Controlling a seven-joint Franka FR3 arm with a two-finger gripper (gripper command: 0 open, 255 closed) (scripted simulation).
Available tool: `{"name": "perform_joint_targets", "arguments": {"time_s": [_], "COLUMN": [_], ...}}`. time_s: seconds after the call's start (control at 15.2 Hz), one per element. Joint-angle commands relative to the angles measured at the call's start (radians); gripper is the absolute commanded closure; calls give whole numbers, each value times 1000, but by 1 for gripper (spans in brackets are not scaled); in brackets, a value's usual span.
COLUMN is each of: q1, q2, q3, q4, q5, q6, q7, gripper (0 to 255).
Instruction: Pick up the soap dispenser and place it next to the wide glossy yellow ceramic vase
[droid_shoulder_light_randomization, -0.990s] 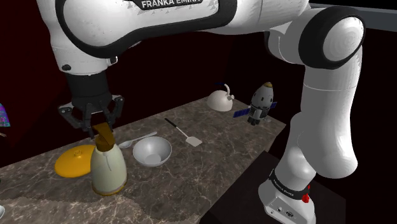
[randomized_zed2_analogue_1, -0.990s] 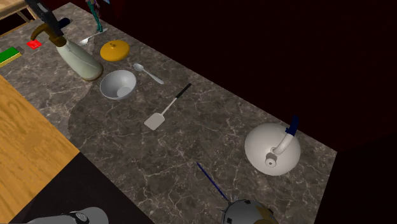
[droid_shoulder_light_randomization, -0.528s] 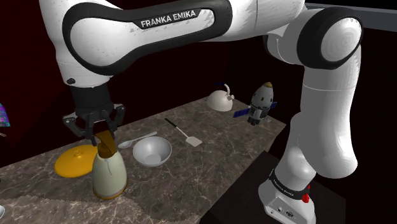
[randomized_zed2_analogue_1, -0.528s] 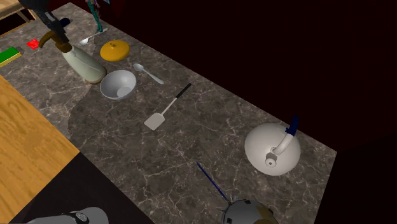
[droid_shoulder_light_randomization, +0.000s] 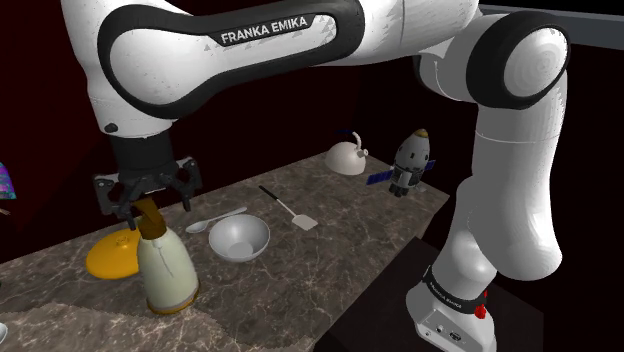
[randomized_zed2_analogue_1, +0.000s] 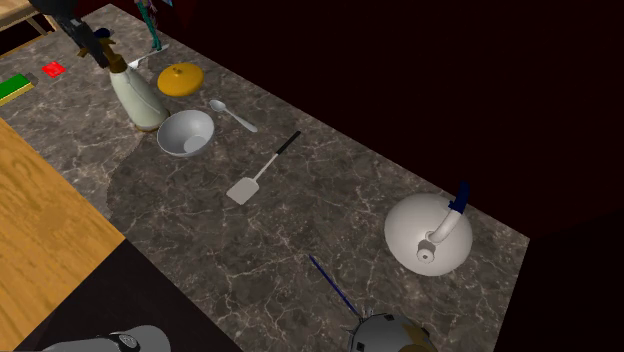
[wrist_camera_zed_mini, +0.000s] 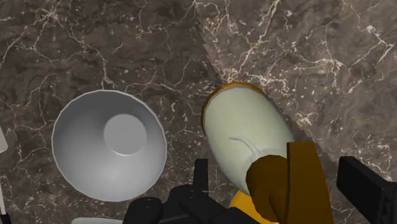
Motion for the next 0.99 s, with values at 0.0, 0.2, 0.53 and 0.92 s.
{"name": "perform_joint_targets", "arguments": {"time_s": [0.0,0.2,0.53,0.92], "q1": [0,0,2,2], "q2": [0,-4,-4,-4], "q3": [0,1,2,2], "q4": [0,29,122,122], "q5": [0,1,2,2], "q6": [0,-32,-126,-126], "q7": [0,-1,-2,-2], "gripper": [0,0,0,0]}}
